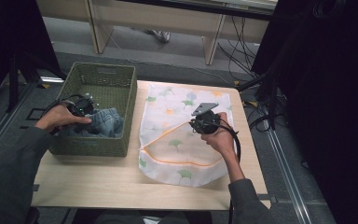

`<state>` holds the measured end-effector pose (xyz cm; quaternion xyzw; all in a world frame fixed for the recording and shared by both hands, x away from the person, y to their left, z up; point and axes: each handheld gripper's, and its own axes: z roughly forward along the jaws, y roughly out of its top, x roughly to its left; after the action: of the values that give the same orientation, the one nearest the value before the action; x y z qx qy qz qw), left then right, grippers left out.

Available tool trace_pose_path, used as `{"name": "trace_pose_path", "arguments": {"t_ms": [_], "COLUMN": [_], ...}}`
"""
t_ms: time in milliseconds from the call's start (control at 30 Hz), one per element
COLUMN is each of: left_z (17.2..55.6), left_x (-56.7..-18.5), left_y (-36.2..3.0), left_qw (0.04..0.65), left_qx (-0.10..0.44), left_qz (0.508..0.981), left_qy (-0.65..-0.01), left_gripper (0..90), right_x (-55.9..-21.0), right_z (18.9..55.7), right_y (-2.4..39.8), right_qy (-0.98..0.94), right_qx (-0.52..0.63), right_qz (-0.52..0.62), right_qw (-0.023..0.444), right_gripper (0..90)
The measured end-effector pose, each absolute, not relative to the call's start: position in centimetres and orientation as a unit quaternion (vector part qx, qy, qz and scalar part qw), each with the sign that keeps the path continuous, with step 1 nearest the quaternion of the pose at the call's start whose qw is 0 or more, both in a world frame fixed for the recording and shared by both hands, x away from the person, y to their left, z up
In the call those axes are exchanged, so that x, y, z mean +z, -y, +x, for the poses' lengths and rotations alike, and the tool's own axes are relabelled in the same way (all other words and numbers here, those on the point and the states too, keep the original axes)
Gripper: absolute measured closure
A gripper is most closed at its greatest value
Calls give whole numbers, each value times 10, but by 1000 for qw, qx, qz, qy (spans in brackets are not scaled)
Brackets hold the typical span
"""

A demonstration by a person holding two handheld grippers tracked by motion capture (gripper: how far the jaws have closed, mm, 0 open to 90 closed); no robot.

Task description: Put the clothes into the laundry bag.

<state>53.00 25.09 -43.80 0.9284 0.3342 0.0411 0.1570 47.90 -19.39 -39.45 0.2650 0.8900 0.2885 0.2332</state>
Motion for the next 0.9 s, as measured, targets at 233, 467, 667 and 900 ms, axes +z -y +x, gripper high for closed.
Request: {"name": "trace_pose_path", "arguments": {"t_ms": [233,467,667,900], "left_z": [533,539,537,524], "left_x": [-451,-445,-440,-407], "left_y": [-243,-244,-245,-257], "left_qw": [128,139,182,240], "left_qx": [55,166,165,254], "left_qz": [939,910,897,875], "left_qy": [-315,-354,-367,-334], "left_gripper": [485,653,492,201], "right_x": [-394,-394,-394,-396], "right_z": [479,479,480,482], "right_y": [195,197,198,196], "right_qy": [-889,-886,-886,-886], "right_qx": [290,292,291,293], "right_qz": [268,274,274,270], "right_qw": [233,236,236,237], "right_gripper": [842,847,847,840]}}
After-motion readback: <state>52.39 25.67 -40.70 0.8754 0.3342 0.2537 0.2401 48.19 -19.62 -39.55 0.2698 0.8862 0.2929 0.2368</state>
